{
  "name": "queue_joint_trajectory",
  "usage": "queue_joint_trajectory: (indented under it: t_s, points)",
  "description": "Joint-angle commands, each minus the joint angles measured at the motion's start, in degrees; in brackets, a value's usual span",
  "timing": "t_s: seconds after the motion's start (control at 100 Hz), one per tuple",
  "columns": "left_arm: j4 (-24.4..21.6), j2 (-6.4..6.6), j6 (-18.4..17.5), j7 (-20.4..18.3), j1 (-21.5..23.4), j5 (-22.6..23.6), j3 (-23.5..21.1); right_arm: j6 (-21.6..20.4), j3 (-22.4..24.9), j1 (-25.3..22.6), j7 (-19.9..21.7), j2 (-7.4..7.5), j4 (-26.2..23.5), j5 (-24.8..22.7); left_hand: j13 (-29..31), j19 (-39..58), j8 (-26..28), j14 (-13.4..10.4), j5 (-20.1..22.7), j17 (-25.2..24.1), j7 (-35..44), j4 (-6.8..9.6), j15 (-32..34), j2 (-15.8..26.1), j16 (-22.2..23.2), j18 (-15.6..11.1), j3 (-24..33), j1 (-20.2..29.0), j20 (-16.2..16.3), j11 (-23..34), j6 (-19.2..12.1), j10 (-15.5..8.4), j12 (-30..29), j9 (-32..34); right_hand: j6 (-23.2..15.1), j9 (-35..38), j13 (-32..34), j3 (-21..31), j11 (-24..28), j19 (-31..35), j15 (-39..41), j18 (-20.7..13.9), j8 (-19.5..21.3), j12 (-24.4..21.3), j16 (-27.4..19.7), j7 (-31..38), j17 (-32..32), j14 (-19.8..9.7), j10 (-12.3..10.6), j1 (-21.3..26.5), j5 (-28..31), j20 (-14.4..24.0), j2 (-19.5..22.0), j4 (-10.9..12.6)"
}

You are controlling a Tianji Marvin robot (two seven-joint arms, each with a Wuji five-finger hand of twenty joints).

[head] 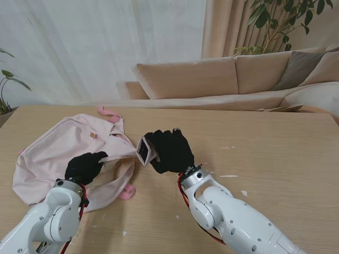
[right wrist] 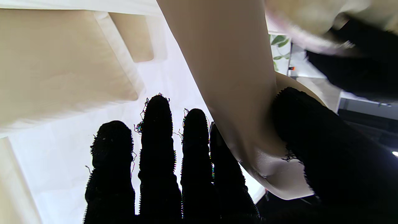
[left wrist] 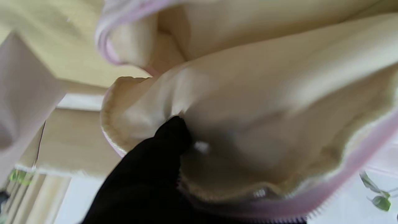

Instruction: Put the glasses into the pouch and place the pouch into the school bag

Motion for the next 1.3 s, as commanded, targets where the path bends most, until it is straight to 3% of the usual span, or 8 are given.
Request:
queue_joint_trajectory:
  t_s: [0.0,0.14,0.41,0.62,0.94,1.29]
  points:
    - [-2.1,-0.51,-0.4,-0.8,-0.5,0.2,-0.5,-0.8,-0.7,0.1,0.7,0.09,0.0,-0.6,3.0,3.0,10.2,-1.4,5.1,1.0,29.5,4.45,5.1,3.8,2.1,1.8,2.3,5.0,1.6,10.9,-2.8,-6.3,2.5,6.6,-1.2,1.2,0.9,2.6,0.1,0.3,-0.6,0.1,0.4,0.0,-0.4,1.4,0.3,0.4,-0.7,1.6,2.0,0.5,2.2,1.5]
    - [-4.2,-0.88,-0.2,-1.4,-1.2,-4.3,-1.5,-2.1,-1.7,0.6,0.0,-0.01,0.2,-0.5,3.3,3.3,10.3,-1.1,5.2,1.3,29.7,4.69,5.5,3.5,2.0,2.2,2.9,4.7,1.8,11.1,-2.4,-6.0,2.4,6.8,-1.3,1.2,0.9,2.7,0.1,0.3,-0.6,0.0,0.5,0.0,-0.5,1.5,0.3,0.2,-0.8,1.7,2.0,0.5,2.2,1.5]
    - [-7.0,-1.14,-1.2,-1.6,-1.4,-7.0,-2.8,-1.9,-4.7,3.6,-1.6,-0.46,1.5,-1.4,2.9,2.8,10.5,-0.9,5.1,0.6,29.9,4.7,5.5,3.7,2.1,2.3,3.2,4.7,1.9,11.3,-2.2,-5.9,2.5,6.5,-1.6,1.5,1.3,3.2,0.1,0.3,-0.7,-0.1,0.5,0.0,-0.6,1.7,0.7,0.1,-1.1,2.3,2.1,0.4,2.0,1.5]
    - [-9.1,-1.17,-2.1,-2.3,-0.5,-8.7,-3.6,-0.2,-8.9,8.5,-3.2,-1.93,4.6,-0.9,2.8,2.6,10.5,-0.9,5.1,0.2,29.8,4.67,5.4,3.6,2.1,2.5,3.1,4.9,2.1,11.3,-2.2,-6.0,2.4,6.5,-1.8,1.4,1.3,3.5,0.2,0.3,-0.9,-0.1,0.6,0.0,-0.7,2.0,0.7,-0.1,-1.3,2.6,2.1,0.3,1.9,1.4]
    - [-10.5,-0.98,-2.1,-4.4,-0.7,-10.1,-4.4,-1.6,-17.6,17.1,-3.9,-5.18,12.3,1.2,2.7,2.5,10.6,-0.7,5.1,0.2,29.8,4.72,5.2,3.7,2.2,2.8,3.1,5.0,2.5,11.3,-2.0,-5.8,2.4,6.5,-2.8,2.5,2.2,4.4,0.4,0.3,-1.1,-0.3,0.6,0.0,-0.9,2.6,1.3,-0.7,-2.0,3.6,2.8,0.1,2.0,1.4]
    - [-11.8,-0.57,-2.6,-7.4,-1.5,-11.4,-5.1,-6.1,-26.3,24.1,-5.5,-11.31,24.8,5.3,2.7,2.4,10.6,-0.6,5.0,0.2,29.7,4.85,5.2,3.8,2.3,2.8,3.2,5.0,2.8,11.1,-2.0,-5.6,2.4,6.3,-3.9,3.1,2.7,5.1,0.5,0.2,-1.4,-0.3,-1.9,-0.1,-1.2,4.3,1.5,-0.9,-2.6,5.7,2.9,-0.2,1.0,-1.2]
